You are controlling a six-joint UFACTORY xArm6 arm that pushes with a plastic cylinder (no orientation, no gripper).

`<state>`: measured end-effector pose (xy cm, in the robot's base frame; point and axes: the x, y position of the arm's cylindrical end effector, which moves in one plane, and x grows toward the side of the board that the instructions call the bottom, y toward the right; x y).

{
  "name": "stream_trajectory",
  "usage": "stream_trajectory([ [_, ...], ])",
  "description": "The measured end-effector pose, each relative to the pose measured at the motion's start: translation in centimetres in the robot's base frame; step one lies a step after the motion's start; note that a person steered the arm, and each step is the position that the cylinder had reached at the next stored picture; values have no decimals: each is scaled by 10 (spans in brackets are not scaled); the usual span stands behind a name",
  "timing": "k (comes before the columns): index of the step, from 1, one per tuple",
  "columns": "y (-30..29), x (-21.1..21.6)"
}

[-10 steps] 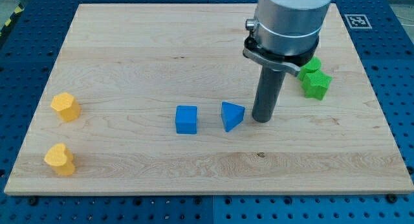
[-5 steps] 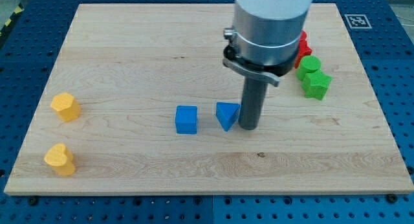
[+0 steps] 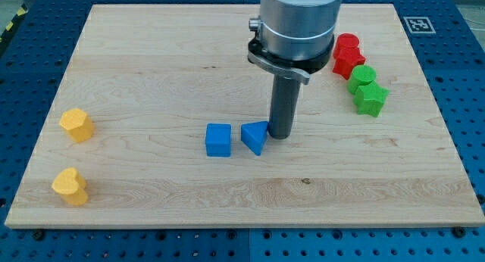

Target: Slide the blue triangle into the blue cube

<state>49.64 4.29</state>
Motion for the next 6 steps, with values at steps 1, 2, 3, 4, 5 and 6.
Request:
stream_trajectory([
  [1, -5, 2],
  [2, -5, 4],
  [3, -5, 20],
  [4, -2, 10],
  [5, 9, -34],
  [6, -36, -37],
])
